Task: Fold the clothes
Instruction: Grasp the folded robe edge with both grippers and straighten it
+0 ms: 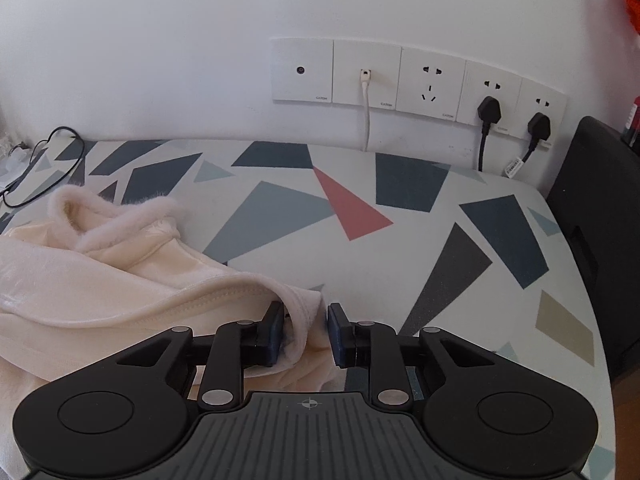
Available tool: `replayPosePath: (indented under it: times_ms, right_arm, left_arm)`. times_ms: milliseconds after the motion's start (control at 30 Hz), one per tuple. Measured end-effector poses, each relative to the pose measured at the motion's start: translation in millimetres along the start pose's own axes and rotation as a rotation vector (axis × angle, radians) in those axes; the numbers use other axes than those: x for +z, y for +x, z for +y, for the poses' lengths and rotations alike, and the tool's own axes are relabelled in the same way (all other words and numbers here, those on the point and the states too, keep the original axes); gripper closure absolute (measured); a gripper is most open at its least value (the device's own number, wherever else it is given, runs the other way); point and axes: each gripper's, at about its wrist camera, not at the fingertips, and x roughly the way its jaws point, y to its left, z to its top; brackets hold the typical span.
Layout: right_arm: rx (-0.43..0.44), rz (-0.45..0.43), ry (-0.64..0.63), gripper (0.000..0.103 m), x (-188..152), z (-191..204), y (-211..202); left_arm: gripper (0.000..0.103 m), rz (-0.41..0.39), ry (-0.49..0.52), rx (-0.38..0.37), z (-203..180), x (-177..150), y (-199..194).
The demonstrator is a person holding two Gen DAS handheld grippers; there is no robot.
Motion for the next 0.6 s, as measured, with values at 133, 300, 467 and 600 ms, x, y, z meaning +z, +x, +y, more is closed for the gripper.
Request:
replayPosePath:
  times_ms: [133, 300, 467, 600]
  right_arm:
    - [-0.021, 0.004, 0.035, 0.081, -0.9, 1.9, -0.5]
    - [-0.050, -0.019, 0.053, 0.086, 1.1, 7.3, -6.9]
    - [-0.058, -0.102, 0.124, 0.096, 5.4, 6.7, -29.9]
    - [-0.065, -0.152, 0.222, 0.097, 13.3, -3.7, -44.5]
  left_arm:
    - [0.001, -0.074, 0.124, 0.039, -5.9, -6.7, 5.7]
    - [0.059, -0.161, 0.133, -0.079, 2.3, -3.8, 0.2]
    - [0.097, -0.143, -0.044, -0.234, 39.9, 14.5, -0.4]
    - [0.097, -0.102, -0.295, -0.303, 86.9, 32.0, 10.5]
